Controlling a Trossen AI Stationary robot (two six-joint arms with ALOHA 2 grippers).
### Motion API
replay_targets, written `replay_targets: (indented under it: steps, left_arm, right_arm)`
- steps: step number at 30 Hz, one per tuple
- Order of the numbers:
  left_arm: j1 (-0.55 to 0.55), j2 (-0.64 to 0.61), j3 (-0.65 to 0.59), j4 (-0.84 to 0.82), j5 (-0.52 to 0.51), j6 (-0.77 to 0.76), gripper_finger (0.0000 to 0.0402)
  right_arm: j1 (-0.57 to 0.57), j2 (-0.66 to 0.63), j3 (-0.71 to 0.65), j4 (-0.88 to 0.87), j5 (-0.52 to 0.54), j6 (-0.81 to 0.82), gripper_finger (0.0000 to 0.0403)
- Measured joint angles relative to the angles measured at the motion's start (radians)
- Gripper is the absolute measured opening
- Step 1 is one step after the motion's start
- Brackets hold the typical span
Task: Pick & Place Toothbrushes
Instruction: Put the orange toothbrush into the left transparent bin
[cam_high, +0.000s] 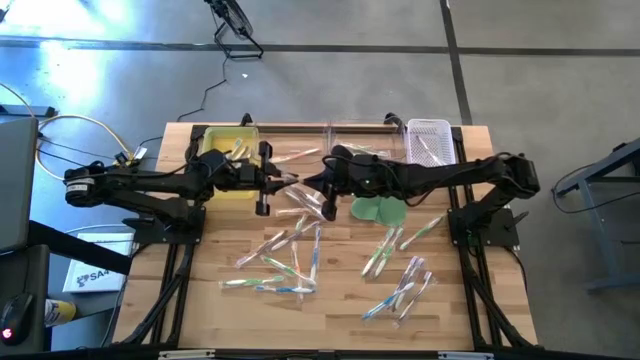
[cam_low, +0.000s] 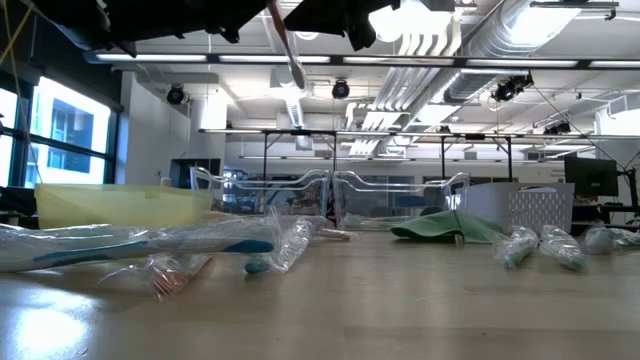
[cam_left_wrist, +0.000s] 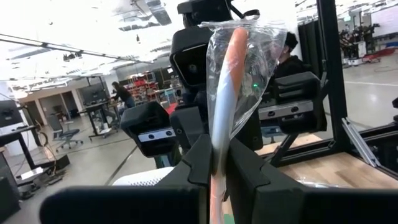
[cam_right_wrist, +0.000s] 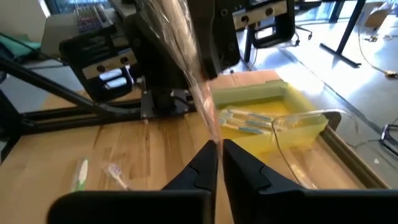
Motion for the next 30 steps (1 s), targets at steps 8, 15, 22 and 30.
replay_targets:
  steps: [8, 15, 22, 30]
  left_arm:
    - [0.001, -0.002, -0.001, -0.03, 0.0, 0.033, 0.0017]
    - [0.073, -0.006, 0.0, -0.084, 0.005, 0.052, 0.0017]
    - [0.241, -0.006, 0.014, -0.233, 0.044, 0.052, 0.0017]
    - [0.388, 0.004, 0.194, -0.606, 0.064, 0.189, 0.0017]
  right_arm:
    - [0.013, -0.051, 0.0, -0.106, -0.007, 0.0, 0.0135]
    - [0.019, -0.178, 0.0, -0.329, -0.019, 0.09, 0.0195]
    - [0.018, -0.272, 0.001, -0.626, -0.037, 0.166, 0.0162]
    - [0.019, -0.261, 0.0, -0.732, -0.218, 0.153, 0.0018]
